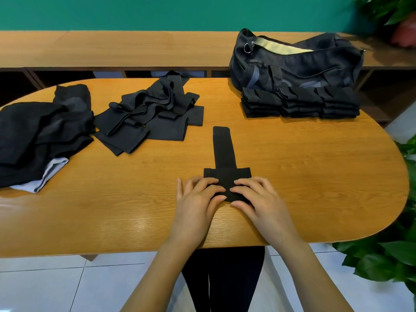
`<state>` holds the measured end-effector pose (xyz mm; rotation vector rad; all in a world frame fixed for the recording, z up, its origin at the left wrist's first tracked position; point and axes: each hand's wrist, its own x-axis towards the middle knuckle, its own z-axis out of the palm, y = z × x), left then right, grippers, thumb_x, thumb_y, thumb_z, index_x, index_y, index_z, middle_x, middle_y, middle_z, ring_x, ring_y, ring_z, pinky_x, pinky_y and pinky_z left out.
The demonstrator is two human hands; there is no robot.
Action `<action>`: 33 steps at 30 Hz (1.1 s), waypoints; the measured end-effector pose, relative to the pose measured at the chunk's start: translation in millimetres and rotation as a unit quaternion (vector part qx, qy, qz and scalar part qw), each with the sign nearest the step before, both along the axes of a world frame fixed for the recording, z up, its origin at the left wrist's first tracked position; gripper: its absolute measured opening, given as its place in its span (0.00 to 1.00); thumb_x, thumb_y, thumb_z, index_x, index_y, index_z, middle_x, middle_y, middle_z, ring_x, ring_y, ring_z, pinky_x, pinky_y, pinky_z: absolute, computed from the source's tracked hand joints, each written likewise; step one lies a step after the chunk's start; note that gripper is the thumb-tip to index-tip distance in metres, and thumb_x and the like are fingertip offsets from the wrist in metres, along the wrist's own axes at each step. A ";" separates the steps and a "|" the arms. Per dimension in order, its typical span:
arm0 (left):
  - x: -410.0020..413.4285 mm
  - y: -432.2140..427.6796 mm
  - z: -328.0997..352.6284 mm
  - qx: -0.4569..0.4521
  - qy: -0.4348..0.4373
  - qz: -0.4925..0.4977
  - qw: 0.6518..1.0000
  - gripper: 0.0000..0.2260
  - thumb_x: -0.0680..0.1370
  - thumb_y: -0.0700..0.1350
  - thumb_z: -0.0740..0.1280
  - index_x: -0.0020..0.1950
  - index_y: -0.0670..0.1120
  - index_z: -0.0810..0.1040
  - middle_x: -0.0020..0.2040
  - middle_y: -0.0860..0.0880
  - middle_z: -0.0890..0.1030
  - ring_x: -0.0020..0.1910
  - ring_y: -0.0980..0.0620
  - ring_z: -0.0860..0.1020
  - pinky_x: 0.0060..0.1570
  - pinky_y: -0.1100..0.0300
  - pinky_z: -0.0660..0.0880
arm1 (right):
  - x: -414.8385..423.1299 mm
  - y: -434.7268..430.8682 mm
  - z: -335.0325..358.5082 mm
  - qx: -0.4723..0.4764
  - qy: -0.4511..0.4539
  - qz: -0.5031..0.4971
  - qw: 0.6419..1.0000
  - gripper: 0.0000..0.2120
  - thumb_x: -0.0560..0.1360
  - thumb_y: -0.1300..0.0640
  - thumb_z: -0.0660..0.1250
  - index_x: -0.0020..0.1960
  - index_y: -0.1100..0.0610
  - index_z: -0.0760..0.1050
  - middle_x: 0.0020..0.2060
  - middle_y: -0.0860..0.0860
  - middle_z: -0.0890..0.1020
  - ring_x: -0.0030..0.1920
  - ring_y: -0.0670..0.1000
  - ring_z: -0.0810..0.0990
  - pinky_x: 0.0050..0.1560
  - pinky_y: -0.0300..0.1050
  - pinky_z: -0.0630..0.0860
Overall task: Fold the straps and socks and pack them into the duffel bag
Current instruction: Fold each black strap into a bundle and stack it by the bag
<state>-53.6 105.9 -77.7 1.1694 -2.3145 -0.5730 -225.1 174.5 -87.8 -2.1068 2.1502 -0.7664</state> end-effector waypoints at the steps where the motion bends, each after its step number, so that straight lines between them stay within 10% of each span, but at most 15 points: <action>1: -0.4 0.2 0.9 0.002 0.000 0.002 1.000 0.17 0.78 0.57 0.57 0.59 0.55 0.81 0.62 0.57 0.77 0.68 0.53 0.65 0.74 0.41 0.47 | 0.9 0.1 0.1 -0.007 0.009 -0.003 1.000 0.20 0.78 0.41 0.55 0.59 0.49 0.79 0.60 0.43 0.79 0.62 0.47 0.71 0.57 0.43 0.71; 11: -0.6 -0.1 1.4 0.009 0.028 0.001 1.000 0.19 0.75 0.61 0.59 0.55 0.53 0.83 0.57 0.57 0.78 0.64 0.54 0.68 0.73 0.37 0.50 | -1.5 -1.4 -1.1 -0.012 -0.003 -0.015 1.000 0.20 0.78 0.38 0.54 0.56 0.46 0.79 0.57 0.40 0.78 0.62 0.44 0.71 0.74 0.55 0.53; 33: 1.3 -2.0 0.7 0.028 0.064 0.020 0.997 0.25 0.72 0.67 0.56 0.49 0.52 0.85 0.55 0.58 0.76 0.62 0.56 0.69 0.74 0.43 0.49 | -3.6 -2.5 3.3 -0.016 -0.082 -0.024 0.996 0.18 0.76 0.38 0.56 0.51 0.45 0.81 0.57 0.37 0.78 0.64 0.43 0.68 0.74 0.56 0.51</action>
